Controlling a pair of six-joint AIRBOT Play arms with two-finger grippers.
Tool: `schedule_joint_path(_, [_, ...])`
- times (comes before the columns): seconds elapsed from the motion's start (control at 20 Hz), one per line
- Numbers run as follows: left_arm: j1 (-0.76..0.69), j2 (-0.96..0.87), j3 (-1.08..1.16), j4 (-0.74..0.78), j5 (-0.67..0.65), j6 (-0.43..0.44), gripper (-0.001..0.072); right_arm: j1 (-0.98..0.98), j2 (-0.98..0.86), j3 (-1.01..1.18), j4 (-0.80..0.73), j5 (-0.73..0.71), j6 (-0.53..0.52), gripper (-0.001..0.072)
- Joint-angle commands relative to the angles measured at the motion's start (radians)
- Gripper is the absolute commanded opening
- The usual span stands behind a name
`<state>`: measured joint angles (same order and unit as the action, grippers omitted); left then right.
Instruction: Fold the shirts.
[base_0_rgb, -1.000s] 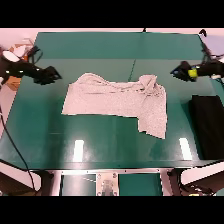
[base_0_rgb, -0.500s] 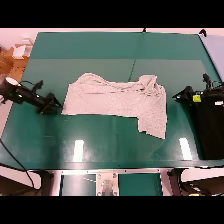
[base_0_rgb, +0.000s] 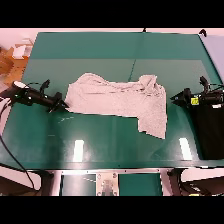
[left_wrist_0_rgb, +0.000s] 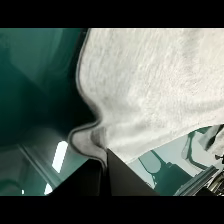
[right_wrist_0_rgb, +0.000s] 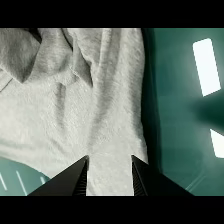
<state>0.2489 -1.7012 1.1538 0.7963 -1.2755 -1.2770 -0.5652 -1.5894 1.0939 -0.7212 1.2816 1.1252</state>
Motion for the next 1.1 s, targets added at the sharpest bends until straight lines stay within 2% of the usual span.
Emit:
schedule_joint_path(0.0, [0.031,0.001,0.047,0.087,-0.053,-0.031,0.0019,-0.023,0.009,-0.045,-0.005,0.024,-0.009,0.033])
schedule_joint_path(0.1, [0.035,0.0,0.046,0.085,-0.051,-0.024,0.0019,-0.017,0.009,-0.103,-0.004,0.0,-0.023,0.033])
schedule_joint_path(0.25, [0.035,0.0,0.046,0.085,-0.051,-0.023,0.0019,0.017,0.006,-0.187,-0.002,-0.135,-0.032,0.033])
schedule_joint_path(0.55, [0.035,0.0,0.046,0.084,-0.052,-0.024,0.0019,0.121,-0.022,-0.161,0.072,-0.234,-0.037,0.0323])
schedule_joint_path(0.65, [0.035,0.0,0.046,0.083,-0.055,-0.024,0.002,0.141,-0.023,-0.154,0.079,-0.234,-0.038,0.0112])
schedule_joint_path(0.7, [0.035,0.001,0.047,0.072,-0.065,-0.023,0.0019,0.143,-0.021,-0.152,0.083,-0.232,-0.038,0.0044])
schedule_joint_path(0.75, [0.035,0.001,0.058,0.058,-0.086,-0.023,0.0019,0.141,-0.018,-0.14,0.083,-0.217,-0.038,0.0013])
schedule_joint_path(0.9, [0.035,0.039,0.148,0.026,-0.195,-0.023,0.0018,0.135,0.034,-0.028,0.108,-0.111,-0.037,0.0012])
schedule_joint_path(1.05, [0.035,0.192,0.299,-0.039,-0.225,-0.022,0.0018,0.132,0.177,0.189,0.175,0.009,-0.037,0.0012])
